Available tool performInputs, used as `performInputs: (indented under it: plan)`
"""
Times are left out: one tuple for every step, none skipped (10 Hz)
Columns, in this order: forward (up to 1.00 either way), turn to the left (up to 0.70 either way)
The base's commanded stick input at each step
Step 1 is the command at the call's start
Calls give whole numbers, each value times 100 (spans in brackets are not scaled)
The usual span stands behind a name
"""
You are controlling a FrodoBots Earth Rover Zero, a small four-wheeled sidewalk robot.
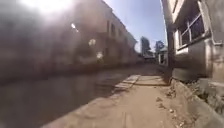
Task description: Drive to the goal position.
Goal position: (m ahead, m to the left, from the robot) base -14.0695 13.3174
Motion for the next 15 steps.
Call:
performInputs:
  plan:
    - [0,45]
    - [0,45]
    - [0,45]
    - [0,45]
    - [0,45]
    - [0,45]
    - [0,45]
    - [0,45]
    - [0,45]
    - [0,45]
    - [0,45]
    - [0,45]
    - [0,45]
    - [0,45]
    - [0,45]
